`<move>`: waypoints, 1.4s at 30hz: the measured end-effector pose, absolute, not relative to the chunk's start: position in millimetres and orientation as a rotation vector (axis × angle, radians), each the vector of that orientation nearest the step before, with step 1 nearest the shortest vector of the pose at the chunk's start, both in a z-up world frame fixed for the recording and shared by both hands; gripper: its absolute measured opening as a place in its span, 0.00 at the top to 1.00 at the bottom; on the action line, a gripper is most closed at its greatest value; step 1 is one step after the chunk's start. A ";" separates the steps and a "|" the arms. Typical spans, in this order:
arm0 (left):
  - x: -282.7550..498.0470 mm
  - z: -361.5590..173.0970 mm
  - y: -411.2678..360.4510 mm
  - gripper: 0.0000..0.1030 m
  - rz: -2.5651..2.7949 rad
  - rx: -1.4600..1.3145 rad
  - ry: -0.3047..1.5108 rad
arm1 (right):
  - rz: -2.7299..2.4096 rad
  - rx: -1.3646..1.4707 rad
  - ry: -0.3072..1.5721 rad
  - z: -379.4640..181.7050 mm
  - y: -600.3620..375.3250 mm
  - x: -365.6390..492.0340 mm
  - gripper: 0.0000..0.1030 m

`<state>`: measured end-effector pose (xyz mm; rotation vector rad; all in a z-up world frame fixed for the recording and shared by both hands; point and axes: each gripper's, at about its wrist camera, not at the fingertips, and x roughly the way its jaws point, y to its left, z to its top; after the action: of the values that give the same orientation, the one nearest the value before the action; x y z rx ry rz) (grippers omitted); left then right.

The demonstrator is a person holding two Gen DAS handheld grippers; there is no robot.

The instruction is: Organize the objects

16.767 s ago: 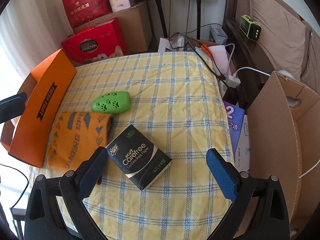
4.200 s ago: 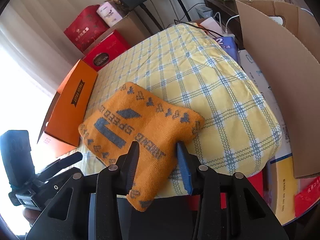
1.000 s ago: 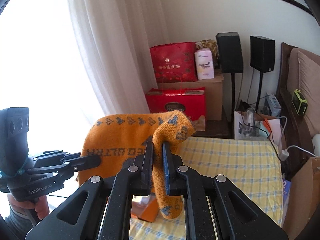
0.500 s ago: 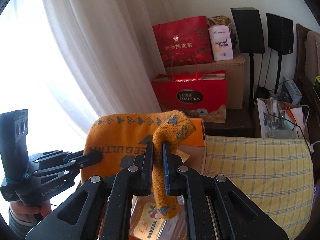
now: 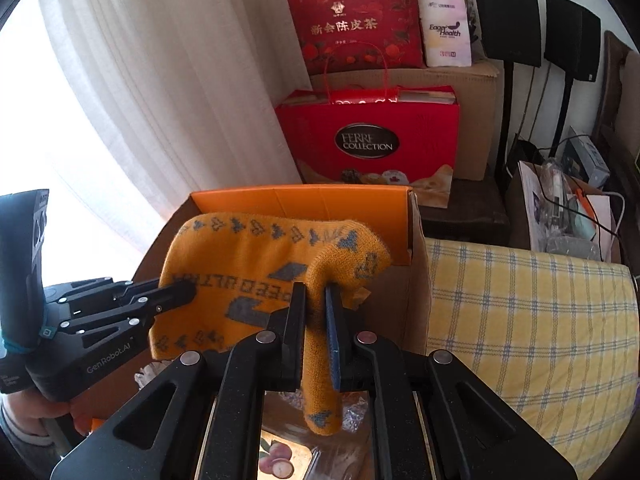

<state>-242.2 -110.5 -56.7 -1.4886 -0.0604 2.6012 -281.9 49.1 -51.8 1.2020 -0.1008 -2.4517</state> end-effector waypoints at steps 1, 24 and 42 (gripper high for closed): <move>-243.6 -58.8 -111.1 0.88 2.585 -1.505 -0.065 | -2.455 1.214 -0.084 -53.4 48.6 -282.1 0.87; -177.0 -3.2 -92.2 0.08 2.704 -1.319 0.006 | -2.532 1.116 0.021 -7.1 67.7 -215.7 0.28; -89.3 3.5 -62.4 0.00 2.755 -1.218 -0.043 | -2.593 1.094 0.000 -10.8 122.1 -128.5 0.01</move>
<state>-89.3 -62.4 3.5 -1.2178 -0.0433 2.7547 -128.5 122.1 -10.8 1.0937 -0.0001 -2.5929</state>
